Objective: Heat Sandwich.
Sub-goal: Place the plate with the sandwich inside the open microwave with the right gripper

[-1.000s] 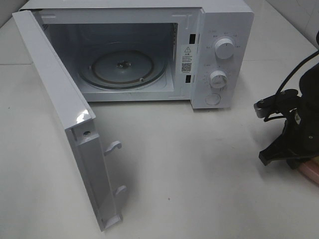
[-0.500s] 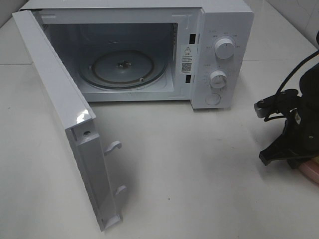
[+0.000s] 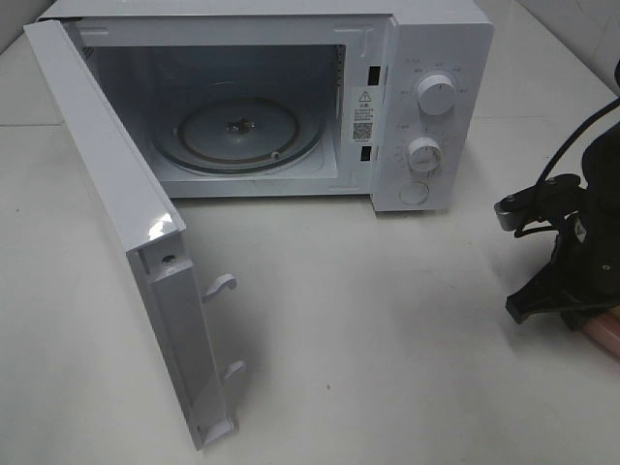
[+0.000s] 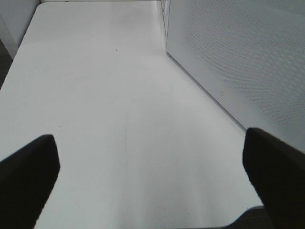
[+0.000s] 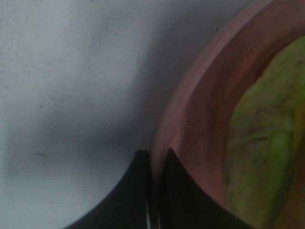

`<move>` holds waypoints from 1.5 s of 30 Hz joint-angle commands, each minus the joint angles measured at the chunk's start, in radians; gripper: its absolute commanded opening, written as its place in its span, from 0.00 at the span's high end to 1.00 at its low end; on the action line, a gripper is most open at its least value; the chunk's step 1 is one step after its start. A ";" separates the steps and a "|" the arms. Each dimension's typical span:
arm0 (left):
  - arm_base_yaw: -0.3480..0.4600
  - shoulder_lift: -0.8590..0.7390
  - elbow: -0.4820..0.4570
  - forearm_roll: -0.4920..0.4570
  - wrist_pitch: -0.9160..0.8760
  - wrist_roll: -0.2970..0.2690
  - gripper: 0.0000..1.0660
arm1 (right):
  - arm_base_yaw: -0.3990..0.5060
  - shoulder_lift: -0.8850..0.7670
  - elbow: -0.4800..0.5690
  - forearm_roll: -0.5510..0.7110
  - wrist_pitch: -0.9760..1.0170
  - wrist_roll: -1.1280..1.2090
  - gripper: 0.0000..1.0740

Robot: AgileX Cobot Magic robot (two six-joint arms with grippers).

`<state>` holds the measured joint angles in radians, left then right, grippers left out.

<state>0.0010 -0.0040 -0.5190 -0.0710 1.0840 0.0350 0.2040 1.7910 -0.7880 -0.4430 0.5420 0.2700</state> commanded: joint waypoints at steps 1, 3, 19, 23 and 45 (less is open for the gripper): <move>-0.003 -0.016 0.001 -0.004 -0.013 0.002 0.06 | 0.023 0.000 -0.007 -0.016 0.052 0.007 1.00; -0.003 -0.016 0.001 -0.004 -0.013 0.002 0.06 | 0.032 -0.006 -0.008 -0.027 0.062 0.008 1.00; -0.003 -0.016 0.001 -0.004 -0.013 0.002 0.06 | 0.163 -0.126 -0.006 -0.103 0.236 0.081 1.00; -0.003 -0.016 0.001 -0.004 -0.013 0.002 0.06 | 0.205 -0.152 -0.002 -0.096 0.273 0.079 1.00; -0.003 -0.016 0.001 -0.004 -0.013 0.002 0.06 | 0.500 -0.362 0.059 -0.010 0.432 0.082 1.00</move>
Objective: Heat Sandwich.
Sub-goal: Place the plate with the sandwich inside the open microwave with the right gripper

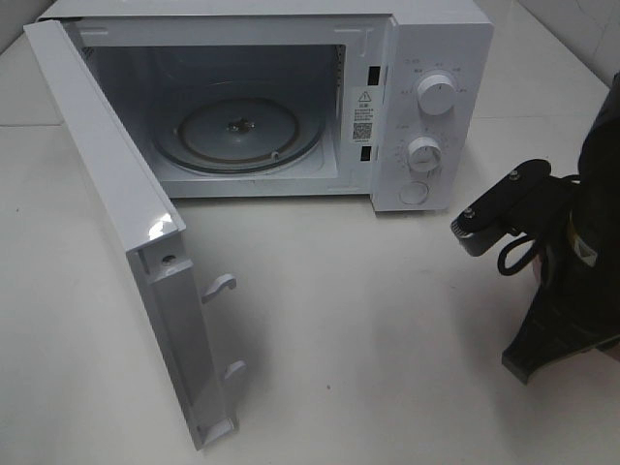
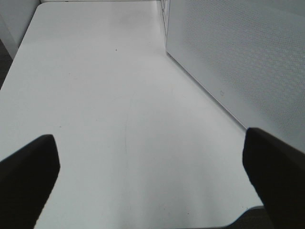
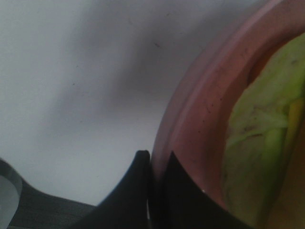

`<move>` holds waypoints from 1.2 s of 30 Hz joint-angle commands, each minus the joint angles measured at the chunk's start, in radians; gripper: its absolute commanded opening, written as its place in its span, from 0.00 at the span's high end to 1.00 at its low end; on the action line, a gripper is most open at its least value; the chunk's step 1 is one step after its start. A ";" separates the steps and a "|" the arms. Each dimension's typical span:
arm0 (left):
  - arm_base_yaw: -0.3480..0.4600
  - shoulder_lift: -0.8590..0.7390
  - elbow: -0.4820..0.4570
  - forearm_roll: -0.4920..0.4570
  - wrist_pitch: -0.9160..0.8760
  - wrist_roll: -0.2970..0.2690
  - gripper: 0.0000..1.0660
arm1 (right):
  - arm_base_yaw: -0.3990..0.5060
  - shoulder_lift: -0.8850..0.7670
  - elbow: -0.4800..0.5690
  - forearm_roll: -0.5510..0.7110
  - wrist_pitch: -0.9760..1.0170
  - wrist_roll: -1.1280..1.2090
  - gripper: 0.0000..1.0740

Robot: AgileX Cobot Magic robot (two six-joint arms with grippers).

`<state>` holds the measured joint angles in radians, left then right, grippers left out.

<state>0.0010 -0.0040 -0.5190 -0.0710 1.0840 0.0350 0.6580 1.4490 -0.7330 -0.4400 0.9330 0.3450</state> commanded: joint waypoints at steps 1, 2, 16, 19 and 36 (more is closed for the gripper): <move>-0.003 -0.016 0.001 -0.004 -0.013 0.002 0.06 | 0.084 -0.031 0.004 -0.003 0.056 0.007 1.00; -0.003 -0.016 0.001 -0.004 -0.013 0.002 0.06 | 0.104 -0.037 0.004 0.003 0.062 0.007 1.00; -0.003 -0.016 0.001 -0.004 -0.013 0.002 0.06 | 0.342 -0.058 0.004 0.035 0.090 0.019 1.00; -0.003 -0.016 0.001 -0.004 -0.013 0.002 0.06 | 0.392 -0.058 0.004 0.035 0.090 0.036 1.00; -0.003 -0.016 0.001 -0.004 -0.013 0.002 0.06 | 0.592 -0.058 0.004 0.010 0.108 0.034 0.99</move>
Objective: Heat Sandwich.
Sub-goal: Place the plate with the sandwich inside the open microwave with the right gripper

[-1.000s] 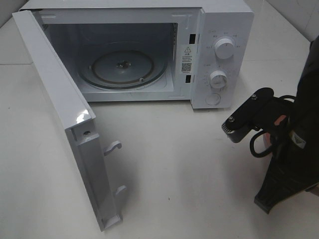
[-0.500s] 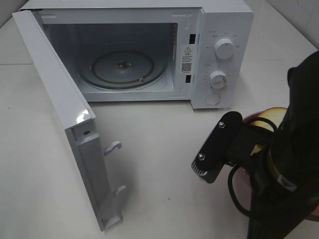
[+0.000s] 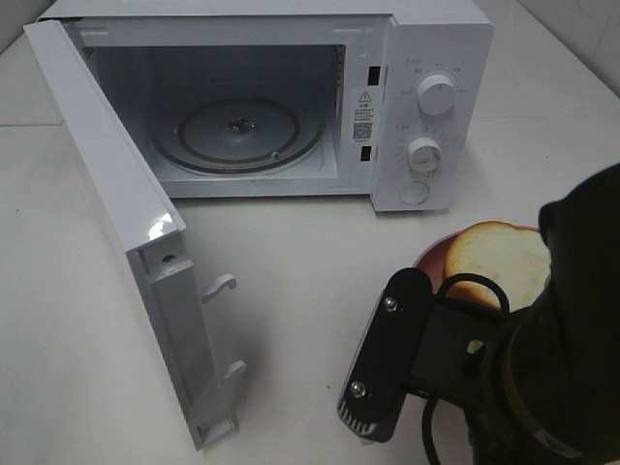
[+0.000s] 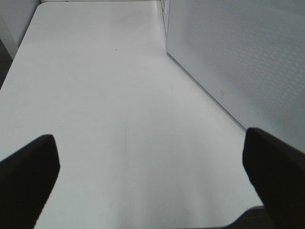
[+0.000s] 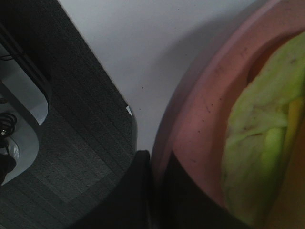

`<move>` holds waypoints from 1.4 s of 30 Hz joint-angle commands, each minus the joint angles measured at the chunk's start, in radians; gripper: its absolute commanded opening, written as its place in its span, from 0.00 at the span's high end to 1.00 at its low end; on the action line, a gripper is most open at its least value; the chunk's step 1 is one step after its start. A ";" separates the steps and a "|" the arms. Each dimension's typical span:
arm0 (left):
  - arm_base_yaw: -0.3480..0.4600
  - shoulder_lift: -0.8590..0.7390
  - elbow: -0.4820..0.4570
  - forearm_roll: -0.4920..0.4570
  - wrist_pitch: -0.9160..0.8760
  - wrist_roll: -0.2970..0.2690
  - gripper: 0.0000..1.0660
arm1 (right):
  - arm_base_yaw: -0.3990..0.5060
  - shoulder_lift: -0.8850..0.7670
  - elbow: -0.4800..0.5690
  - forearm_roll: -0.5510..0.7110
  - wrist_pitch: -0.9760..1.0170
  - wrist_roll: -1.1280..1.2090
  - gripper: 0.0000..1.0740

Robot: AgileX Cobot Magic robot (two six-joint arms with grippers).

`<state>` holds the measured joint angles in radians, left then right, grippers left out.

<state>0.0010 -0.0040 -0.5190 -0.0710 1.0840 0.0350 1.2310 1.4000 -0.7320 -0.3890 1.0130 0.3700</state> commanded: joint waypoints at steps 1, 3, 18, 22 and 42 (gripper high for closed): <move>-0.003 -0.016 0.001 -0.004 -0.013 0.002 0.06 | 0.029 -0.009 0.003 -0.056 0.033 0.009 0.99; -0.003 -0.016 0.001 -0.004 -0.013 0.002 0.06 | 0.029 -0.009 0.003 -0.062 0.032 0.009 0.99; -0.003 -0.016 0.001 -0.004 -0.013 0.002 0.06 | 0.029 -0.009 0.003 -0.180 -0.009 -0.121 0.99; -0.003 -0.016 0.001 -0.004 -0.013 0.002 0.06 | 0.029 -0.009 0.003 -0.183 -0.056 -0.189 0.99; -0.003 -0.016 0.001 -0.004 -0.013 0.002 0.06 | 0.025 -0.027 0.003 -0.242 -0.262 -0.467 0.97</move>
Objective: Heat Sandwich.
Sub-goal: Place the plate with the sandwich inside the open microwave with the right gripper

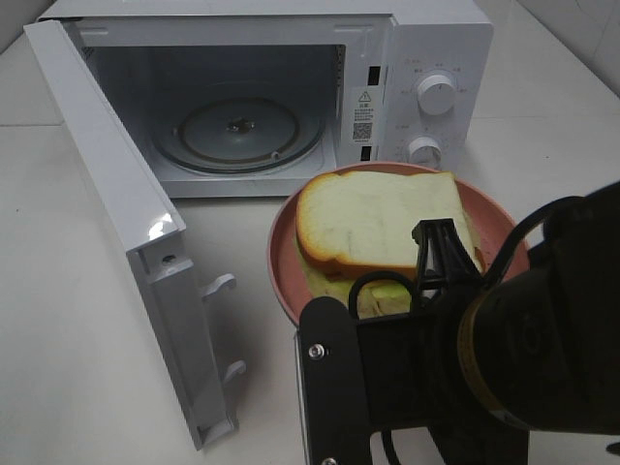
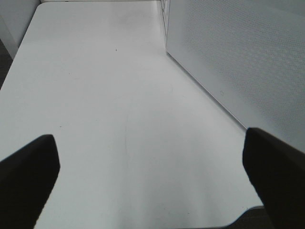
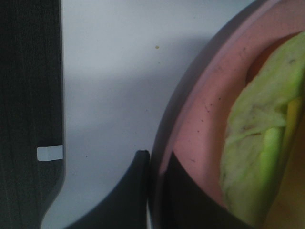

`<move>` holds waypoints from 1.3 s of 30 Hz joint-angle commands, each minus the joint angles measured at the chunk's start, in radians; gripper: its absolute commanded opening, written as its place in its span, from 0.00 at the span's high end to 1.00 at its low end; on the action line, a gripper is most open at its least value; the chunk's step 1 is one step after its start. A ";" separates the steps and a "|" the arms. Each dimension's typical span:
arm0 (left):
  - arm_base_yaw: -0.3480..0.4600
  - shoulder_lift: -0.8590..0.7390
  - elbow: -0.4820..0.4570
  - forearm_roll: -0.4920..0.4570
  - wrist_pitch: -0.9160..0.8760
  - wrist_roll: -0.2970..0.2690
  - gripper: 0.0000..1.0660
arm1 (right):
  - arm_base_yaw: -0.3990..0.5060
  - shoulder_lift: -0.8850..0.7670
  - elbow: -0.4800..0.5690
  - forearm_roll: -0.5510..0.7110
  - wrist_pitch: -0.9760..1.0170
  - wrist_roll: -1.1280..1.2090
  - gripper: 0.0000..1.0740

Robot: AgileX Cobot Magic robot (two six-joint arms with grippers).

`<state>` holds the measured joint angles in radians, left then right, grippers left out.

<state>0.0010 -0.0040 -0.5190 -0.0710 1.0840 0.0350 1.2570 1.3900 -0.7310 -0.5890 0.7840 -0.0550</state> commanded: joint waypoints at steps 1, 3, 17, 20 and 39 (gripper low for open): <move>-0.003 -0.016 0.001 -0.004 -0.013 0.002 0.06 | -0.001 -0.018 0.002 -0.047 -0.038 -0.097 0.97; -0.003 -0.016 0.001 -0.004 -0.013 0.002 0.06 | -0.009 -0.018 0.002 -0.047 -0.041 -0.130 0.97; -0.003 -0.016 0.001 -0.004 -0.013 0.002 0.06 | -0.287 -0.018 0.002 0.025 -0.186 -0.514 0.97; -0.003 -0.016 0.001 -0.004 -0.013 0.002 0.06 | -0.319 -0.018 0.002 0.031 -0.212 -0.567 0.97; -0.003 -0.016 0.001 -0.004 -0.013 0.002 0.06 | -0.549 -0.018 0.002 0.447 -0.313 -1.314 0.99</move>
<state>0.0010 -0.0040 -0.5190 -0.0710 1.0840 0.0350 0.7160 1.3790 -0.7280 -0.1590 0.4990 -1.3340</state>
